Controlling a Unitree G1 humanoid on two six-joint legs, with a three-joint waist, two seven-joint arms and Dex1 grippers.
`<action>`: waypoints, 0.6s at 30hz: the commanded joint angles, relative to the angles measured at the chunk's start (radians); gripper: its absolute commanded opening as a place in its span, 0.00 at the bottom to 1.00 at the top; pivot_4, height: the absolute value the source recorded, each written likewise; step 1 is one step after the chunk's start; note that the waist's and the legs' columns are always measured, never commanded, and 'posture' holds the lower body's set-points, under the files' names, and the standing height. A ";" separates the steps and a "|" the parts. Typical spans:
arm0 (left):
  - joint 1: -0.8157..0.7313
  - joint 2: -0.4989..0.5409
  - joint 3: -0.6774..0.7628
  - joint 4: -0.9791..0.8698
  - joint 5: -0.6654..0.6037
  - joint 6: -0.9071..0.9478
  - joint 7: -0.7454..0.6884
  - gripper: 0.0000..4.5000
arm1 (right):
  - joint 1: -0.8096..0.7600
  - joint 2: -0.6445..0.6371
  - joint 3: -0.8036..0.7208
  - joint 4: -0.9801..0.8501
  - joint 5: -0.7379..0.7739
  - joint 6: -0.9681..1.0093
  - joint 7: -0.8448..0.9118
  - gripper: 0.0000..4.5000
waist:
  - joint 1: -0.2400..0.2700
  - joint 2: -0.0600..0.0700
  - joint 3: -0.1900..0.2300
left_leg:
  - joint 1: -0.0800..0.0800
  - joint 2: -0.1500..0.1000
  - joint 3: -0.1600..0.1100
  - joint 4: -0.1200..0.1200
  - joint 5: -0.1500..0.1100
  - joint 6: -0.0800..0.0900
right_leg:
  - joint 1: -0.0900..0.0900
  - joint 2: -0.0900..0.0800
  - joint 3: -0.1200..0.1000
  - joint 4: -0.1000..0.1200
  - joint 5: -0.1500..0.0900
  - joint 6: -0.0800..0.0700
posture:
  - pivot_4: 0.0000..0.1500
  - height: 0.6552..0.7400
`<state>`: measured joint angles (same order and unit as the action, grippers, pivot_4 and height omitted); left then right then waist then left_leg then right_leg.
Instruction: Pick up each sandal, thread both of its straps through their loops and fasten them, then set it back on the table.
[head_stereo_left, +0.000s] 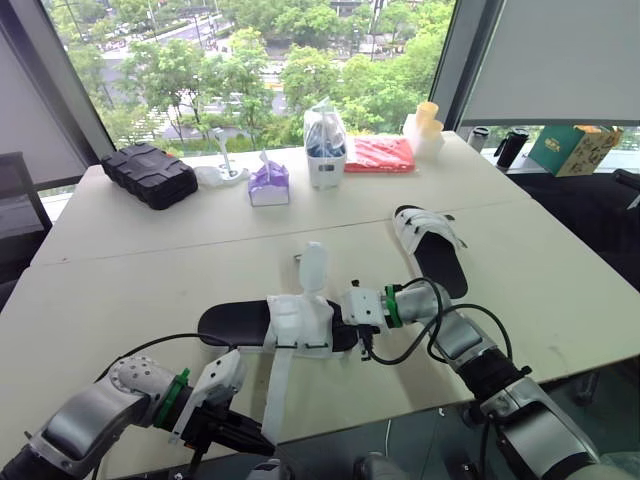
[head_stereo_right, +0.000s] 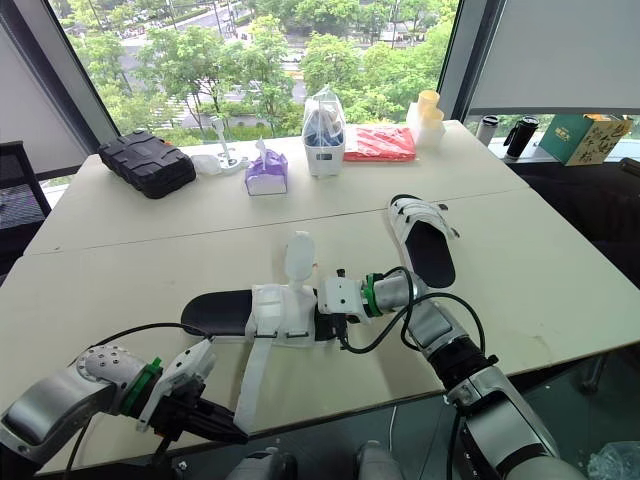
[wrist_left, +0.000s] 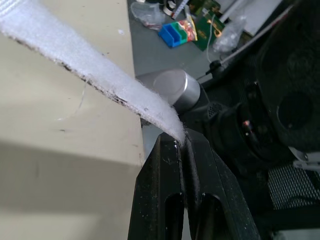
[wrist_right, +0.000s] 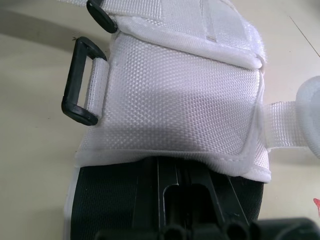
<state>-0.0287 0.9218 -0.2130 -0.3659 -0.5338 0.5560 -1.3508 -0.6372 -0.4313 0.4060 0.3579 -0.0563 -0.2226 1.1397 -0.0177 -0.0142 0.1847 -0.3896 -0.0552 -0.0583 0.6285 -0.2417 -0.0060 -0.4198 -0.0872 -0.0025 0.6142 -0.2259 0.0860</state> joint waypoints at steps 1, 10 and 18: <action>-0.021 0.000 0.043 -0.025 -0.047 -0.003 -0.025 0.01 | 0.013 0.000 0.028 0.037 -0.039 0.024 0.002 0.00 | 0.000 0.000 0.000 | 0.000 0.000 0.000 0.000 0.000 0.000 | 0.000 0.000 0.000 0.000 0.000 0.000 | 1.00 1.00; -0.306 -0.063 0.246 0.097 -0.325 0.229 0.052 0.01 | 0.010 -0.004 0.026 0.049 -0.042 0.014 0.000 0.00 | -0.001 0.000 0.000 | 0.000 0.000 0.000 0.003 0.000 0.000 | 0.002 0.002 -0.002 0.000 0.000 0.001 | 1.00 1.00; -0.499 -0.199 0.251 0.347 -0.348 0.387 0.200 0.01 | -0.002 0.003 0.029 0.061 -0.044 0.008 -0.007 0.00 | -0.002 -0.001 0.000 | 0.000 0.000 -0.001 0.004 0.001 -0.001 | 0.001 0.005 -0.001 0.003 0.003 0.005 | 1.00 1.00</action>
<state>-0.5036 0.7236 0.0096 -0.0416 -0.8821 0.9364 -1.1695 -0.6498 -0.4235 0.4110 0.3792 -0.0569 -0.2285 1.1326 -0.0199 -0.0149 0.1850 -0.3894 -0.0553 -0.0589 0.6323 -0.2405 -0.0072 -0.4185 -0.0818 -0.0035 0.6175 -0.2233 0.0906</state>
